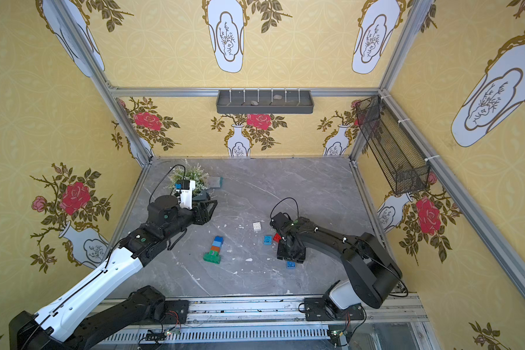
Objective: Assemble the number 1 with lego
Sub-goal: Pick up the lego brick from the center of the board.
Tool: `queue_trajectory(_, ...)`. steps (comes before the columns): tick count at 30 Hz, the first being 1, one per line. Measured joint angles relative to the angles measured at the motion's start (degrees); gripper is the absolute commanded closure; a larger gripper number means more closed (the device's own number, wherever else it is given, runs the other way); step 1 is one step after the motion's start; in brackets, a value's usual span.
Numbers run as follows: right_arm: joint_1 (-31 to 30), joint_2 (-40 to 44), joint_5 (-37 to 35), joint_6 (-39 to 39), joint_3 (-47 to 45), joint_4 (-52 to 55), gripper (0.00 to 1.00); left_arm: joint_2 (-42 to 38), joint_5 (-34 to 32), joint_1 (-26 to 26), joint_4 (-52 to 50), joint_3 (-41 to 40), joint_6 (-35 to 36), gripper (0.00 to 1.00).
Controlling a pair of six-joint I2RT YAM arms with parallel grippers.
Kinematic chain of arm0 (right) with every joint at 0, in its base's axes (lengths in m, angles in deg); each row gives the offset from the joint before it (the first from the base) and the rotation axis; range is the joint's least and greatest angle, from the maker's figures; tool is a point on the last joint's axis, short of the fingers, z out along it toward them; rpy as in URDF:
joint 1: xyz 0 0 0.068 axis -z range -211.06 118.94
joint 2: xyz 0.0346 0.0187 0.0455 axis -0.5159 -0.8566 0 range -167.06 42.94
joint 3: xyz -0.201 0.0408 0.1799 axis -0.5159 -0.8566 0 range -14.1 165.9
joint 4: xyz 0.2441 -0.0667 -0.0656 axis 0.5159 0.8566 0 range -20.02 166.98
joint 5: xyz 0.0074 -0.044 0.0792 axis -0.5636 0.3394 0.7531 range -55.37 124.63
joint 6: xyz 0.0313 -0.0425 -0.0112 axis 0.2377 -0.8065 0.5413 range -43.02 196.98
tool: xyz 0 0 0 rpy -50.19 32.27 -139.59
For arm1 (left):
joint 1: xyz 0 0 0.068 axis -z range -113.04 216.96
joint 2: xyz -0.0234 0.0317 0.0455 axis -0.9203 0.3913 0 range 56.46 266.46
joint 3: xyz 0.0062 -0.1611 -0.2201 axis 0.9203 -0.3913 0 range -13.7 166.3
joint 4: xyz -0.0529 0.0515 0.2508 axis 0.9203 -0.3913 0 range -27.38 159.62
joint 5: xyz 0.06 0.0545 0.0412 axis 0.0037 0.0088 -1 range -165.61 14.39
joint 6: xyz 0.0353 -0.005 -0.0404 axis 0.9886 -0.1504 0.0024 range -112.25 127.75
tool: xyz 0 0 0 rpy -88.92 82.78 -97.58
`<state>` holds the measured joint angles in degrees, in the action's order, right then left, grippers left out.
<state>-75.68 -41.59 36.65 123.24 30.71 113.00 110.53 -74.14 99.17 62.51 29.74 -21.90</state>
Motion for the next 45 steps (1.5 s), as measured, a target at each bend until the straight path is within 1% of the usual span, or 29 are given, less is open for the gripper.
queue_trajectory(6,-0.1,-0.2,-0.7,-1.3,-0.1,0.1,0.61,-0.7,-1.1,0.0,0.9,-0.2,0.0,0.43)
queue_trajectory(11,-0.3,0.1,-0.7,-1.5,-0.9,-0.2,0.66,-0.8,-1.3,0.0,0.9,-0.3,-0.2,0.43)
queue_trajectory(16,-2.2,2.2,-1.2,-2.6,-0.3,0.2,0.67,-1.3,-1.5,0.0,-0.2,0.1,-0.9,0.42)
queue_trajectory(18,-4.2,4.4,-2.4,-3.3,1.6,0.3,0.67,-1.5,-1.2,0.0,-2.0,1.1,-1.6,0.42)
queue_trajectory(21,-7.8,7.4,-4.0,-7.0,5.4,-1.2,0.66,-1.4,0.7,0.0,-5.5,3.9,-2.5,0.41)
queue_trajectory(25,-10.9,9.0,-3.9,-14.7,8.8,-5.5,0.66,0.5,5.1,0.0,-12.6,9.0,-3.8,0.38)
queue_trajectory(27,-12.2,9.3,-3.3,-19.6,10.3,-7.7,0.66,2.5,8.2,-0.1,-17.4,12.4,-4.7,0.35)
queue_trajectory(30,-13.6,9.5,-0.6,-27.6,12.3,-11.0,0.66,6.1,14.7,-0.1,-24.9,17.1,-6.6,0.34)
queue_trajectory(32,-14.3,10.0,0.6,-32.7,13.2,-12.9,0.66,7.6,18.4,-0.1,-28.9,17.9,-7.2,0.34)
queue_trajectory(34,-14.8,10.9,1.3,-37.7,13.6,-15.2,0.66,8.2,22.4,-0.2,-31.7,16.8,-9.1,0.34)
queue_trajectory(39,-15.2,11.3,4.2,-47.6,14.5,-19.5,0.66,6.3,31.0,-0.2,-31.4,10.8,-14.5,0.33)
queue_trajectory(41,-15.2,9.9,5.6,-50.2,15.9,-20.0,0.66,4.8,33.4,-0.2,-28.9,8.9,-17.0,0.33)
queue_trajectory(45,-15.9,7.4,7.3,-53.8,18.2,-20.6,0.66,2.9,36.3,-0.2,-22.5,5.7,-21.8,0.33)
